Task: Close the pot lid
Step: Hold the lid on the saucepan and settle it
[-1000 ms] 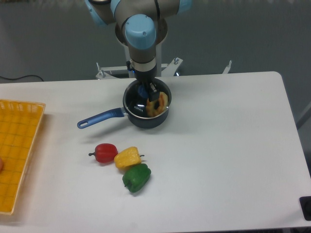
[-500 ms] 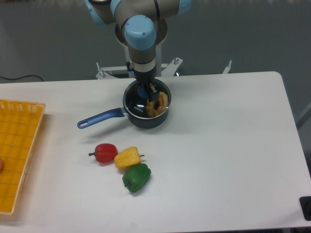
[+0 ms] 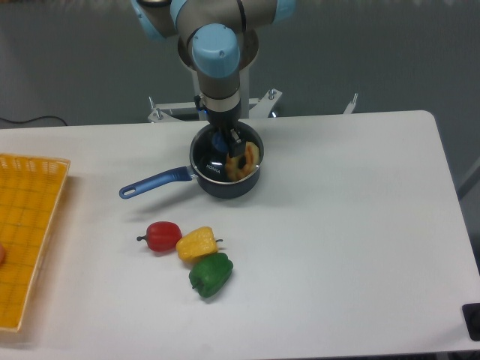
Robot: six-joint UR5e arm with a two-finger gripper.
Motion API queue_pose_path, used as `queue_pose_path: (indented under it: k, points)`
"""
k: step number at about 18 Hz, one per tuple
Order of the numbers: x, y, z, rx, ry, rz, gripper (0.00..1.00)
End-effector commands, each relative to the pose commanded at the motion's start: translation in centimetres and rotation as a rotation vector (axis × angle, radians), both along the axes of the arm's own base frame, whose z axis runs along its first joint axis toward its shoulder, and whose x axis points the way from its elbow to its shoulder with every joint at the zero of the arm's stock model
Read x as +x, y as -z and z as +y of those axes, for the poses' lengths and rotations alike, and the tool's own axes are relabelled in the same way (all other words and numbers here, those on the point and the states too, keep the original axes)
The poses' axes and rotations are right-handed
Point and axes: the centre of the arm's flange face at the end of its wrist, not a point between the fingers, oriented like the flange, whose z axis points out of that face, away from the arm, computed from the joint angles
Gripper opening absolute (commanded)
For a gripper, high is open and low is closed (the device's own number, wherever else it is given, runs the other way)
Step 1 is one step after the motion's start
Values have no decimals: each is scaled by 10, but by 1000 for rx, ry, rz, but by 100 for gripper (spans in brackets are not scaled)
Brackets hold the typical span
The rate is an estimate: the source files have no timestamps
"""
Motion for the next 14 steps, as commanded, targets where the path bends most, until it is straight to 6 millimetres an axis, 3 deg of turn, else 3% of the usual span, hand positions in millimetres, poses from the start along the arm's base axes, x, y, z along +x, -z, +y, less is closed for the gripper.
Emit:
queue_pose_path:
  k: [14]
  points:
    - [0,1,0,-3,0,-1,64]
